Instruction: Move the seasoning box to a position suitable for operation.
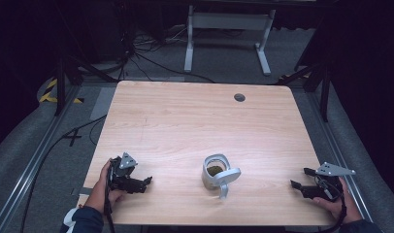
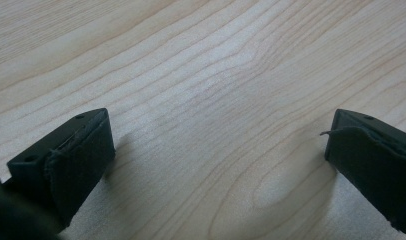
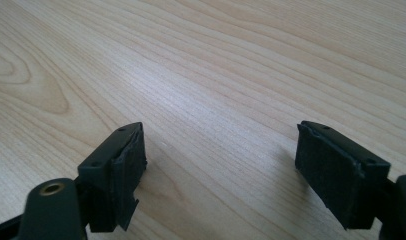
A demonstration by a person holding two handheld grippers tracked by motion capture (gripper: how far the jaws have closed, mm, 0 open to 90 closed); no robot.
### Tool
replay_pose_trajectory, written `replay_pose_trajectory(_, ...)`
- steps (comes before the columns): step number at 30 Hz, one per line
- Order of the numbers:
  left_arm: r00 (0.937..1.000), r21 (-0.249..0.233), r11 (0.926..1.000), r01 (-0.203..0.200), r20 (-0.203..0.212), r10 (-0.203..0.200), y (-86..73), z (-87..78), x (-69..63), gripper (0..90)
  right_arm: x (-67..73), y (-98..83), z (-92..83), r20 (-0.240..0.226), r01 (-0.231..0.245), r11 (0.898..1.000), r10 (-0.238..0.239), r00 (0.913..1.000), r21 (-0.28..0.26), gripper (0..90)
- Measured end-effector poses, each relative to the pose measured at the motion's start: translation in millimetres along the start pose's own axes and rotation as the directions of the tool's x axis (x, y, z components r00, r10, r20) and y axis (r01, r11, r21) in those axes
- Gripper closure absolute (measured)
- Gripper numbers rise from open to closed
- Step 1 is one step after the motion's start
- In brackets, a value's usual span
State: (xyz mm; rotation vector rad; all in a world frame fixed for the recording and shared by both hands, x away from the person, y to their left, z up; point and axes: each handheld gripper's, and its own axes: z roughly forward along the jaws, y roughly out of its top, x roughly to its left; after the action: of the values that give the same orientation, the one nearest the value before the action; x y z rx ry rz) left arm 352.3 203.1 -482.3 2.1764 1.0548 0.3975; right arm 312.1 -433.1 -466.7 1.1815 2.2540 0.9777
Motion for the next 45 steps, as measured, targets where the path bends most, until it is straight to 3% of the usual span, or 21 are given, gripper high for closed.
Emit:
replay_pose_trajectory(6, 1.0000, 0.002, 1.0000, 0.002, 0.000, -0.002, -0.4, -0.4, -0.2, 0.0, 0.3, -0.1, 0.3, 0.002, -0.002, 1.000, 0.002, 1.0000, -0.003, 20.2)
replay_pose_trajectory(7, 0.9998, -0.002, 0.9998, -0.018, -0.001, 0.018, -0.2, -0.5, 1.2, 0.1, 0.3, -0.1, 0.3, 0.002, -0.002, 1.000, 0.002, 1.0000, -0.003, 20.3)
replay_pose_trajectory(9, 1.0000, -0.005, 1.0000, 0.003, -0.002, -0.003, -2.1, -1.5, -0.3, 0.3, 0.4, -0.1, 0.2, 0.002, -0.003, 1.000, 0.003, 1.0000, -0.003, 20.3)
replay_pose_trajectory(15, 1.0000, -0.002, 1.0000, 0.004, 0.004, -0.004, -2.5, -2.0, -0.4, 0.3, 0.5, 1.1, -0.9, 0.000, 0.000, 1.000, 0.000, 1.0000, 0.012, 22.3)
replay_pose_trajectory(18, 0.9995, 0.006, 0.9996, -0.029, 0.013, 0.029, -2.0, -2.9, 2.7, 0.3, 3.1, 2.4, -3.7, 0.028, 0.025, 1.000, -0.025, 0.9993, 0.000, 40.9)
replay_pose_trajectory(20, 0.9984, 0.000, 0.9987, -0.051, 0.024, 0.051, -2.5, -2.9, 5.6, 0.2, 5.0, 3.4, -4.5, 0.022, 0.027, 1.000, -0.027, 0.9994, 0.005, 47.3)
replay_pose_trajectory(24, 0.9987, -0.003, 0.9992, -0.040, 0.032, 0.040, -3.4, -3.0, 5.7, 0.3, 8.1, 6.6, -6.1, 0.018, 0.037, 0.999, -0.037, 0.9991, 0.006, 59.1)
replay_pose_trajectory(26, 0.9988, -0.003, 0.9993, -0.036, 0.032, 0.036, -3.4, -3.0, 5.6, 0.2, 9.8, 8.7, -7.4, -0.008, 0.040, 0.999, -0.040, 0.9992, 0.000, 68.4)
replay_pose_trajectory(28, 0.9984, 0.003, 0.9987, -0.051, 0.025, 0.051, -3.1, -3.6, 6.9, 0.2, 12.1, 10.3, -6.7, -0.024, 0.060, 0.998, -0.060, 0.9979, 0.015, 74.1)
replay_pose_trajectory(33, 0.9991, 0.002, 0.9994, -0.035, 0.024, 0.035, -3.4, -3.4, 6.7, 0.2, 23.8, 16.4, -3.1, -0.063, 0.116, 0.993, -0.115, 0.9914, 0.022, 87.5)
replay_pose_trajectory(41, 0.9992, -0.001, 0.9995, -0.031, 0.025, 0.031, -3.4, -3.2, 6.5, 0.2, 44.8, 30.4, -7.0, -0.125, 0.167, 0.986, -0.169, 0.9776, -0.026, 89.5)
replay_pose_trajectory(45, 0.9991, 0.000, 0.9994, -0.034, 0.024, 0.034, -3.4, -3.3, 6.6, 0.2, 60.8, 42.5, -10.3, -0.156, 0.195, 0.979, -0.203, 0.9668, -0.063, 89.6)
